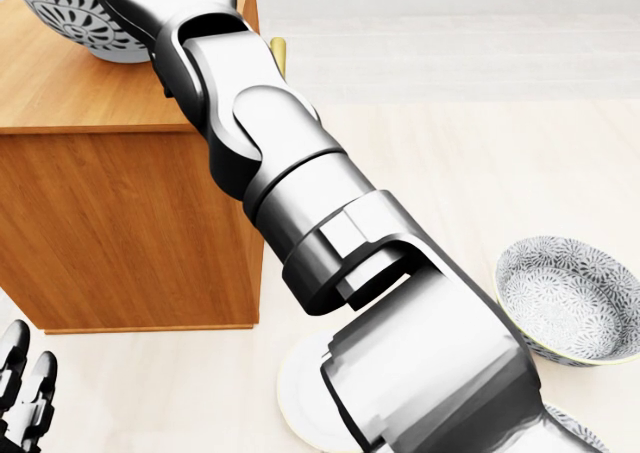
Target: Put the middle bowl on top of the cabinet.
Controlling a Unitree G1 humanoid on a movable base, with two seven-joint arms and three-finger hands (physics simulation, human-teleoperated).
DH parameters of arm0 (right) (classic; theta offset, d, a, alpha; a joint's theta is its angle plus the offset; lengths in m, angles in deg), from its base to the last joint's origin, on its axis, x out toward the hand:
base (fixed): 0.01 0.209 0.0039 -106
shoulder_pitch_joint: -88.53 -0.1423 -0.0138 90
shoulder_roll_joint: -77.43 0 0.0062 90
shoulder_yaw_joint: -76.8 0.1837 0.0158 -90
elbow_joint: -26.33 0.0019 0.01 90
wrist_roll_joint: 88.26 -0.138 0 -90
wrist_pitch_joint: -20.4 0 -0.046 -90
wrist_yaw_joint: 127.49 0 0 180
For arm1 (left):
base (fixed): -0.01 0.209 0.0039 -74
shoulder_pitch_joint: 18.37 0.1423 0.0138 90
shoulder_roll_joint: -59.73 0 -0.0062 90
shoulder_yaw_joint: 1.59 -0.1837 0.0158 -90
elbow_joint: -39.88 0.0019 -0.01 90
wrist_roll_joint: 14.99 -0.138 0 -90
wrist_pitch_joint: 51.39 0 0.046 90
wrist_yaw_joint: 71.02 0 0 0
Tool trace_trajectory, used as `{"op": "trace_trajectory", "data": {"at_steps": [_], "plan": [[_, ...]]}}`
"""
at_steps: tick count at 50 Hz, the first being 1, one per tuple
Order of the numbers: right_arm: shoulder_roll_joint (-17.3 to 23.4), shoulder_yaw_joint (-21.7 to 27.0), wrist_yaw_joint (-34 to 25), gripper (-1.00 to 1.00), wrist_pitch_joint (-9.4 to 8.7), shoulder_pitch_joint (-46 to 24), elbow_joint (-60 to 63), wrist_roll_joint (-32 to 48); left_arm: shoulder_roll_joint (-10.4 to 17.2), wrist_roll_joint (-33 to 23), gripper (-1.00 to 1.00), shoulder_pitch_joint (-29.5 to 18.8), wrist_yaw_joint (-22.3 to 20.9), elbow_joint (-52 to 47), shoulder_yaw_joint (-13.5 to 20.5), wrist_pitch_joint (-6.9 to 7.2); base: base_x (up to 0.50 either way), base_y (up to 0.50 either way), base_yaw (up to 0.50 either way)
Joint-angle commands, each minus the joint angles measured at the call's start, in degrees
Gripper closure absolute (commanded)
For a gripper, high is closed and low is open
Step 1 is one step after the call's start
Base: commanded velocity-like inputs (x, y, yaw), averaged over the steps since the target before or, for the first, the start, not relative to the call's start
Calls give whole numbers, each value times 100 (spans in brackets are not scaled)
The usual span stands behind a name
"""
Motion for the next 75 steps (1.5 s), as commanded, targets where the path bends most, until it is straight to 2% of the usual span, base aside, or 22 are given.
{"op": "trace_trajectory", "data": {"at_steps": [1, 8, 13, 20, 22, 26, 32, 49, 55, 61, 75], "plan": [[27, 56, 85, 100, 0, 19, -15, 121, -1, -2, -100, -5, 6, 17, -1, 0, 0, 0, 0], [30, 61, 71, 100, 0, 19, -3, 112, 5, 53, -100, 13, -3, -78, 12, 0, 0, 0, 0], [35, 67, 35, 91, 0, -1, 20, 111, -4, 60, -100, 31, -19, -95, 21, 0, 0, 0, 0], [34, 37, 82, 88, 0, 52, -4, 135, -3, 70, -100, 34, -29, -104, 36, 0, 0, 0, 0], [40, 47, 79, 76, 0, 45, 1, 130, -7, 82, -100, 40, -35, -119, 44, 0, 0, 0, 0], [50, 69, 63, 80, 0, 23, 4, 105, -22, 72, -100, 37, -40, -104, 44, 0, 0, 0, 0], [54, 64, 54, 60, 0, 3, 11, 107, -28, 47, -100, 22, -29, -100, 34, 0, 0, 0, 0], [45, 40, 50, 36, 0, 5, 14, 141, -12, 31, -100, 26, -13, -170, 40, 0, 0, 0, 0], [50, 55, 5, 20, 0, -48, 38, 139, -20, 34, -100, 24, -31, -158, 58, 0, 0, 0, 0], [31, 29, 4, -7, 0, -47, 46, 178, -5, 53, -100, 4, -30, -171, 77, 0, 0, 0, 0], [43, 53, 8, -30, 0, -31, 25, 171, -8, 93, -100, 13, -47, -201, 118, 0, 0, 0, 0]]}}
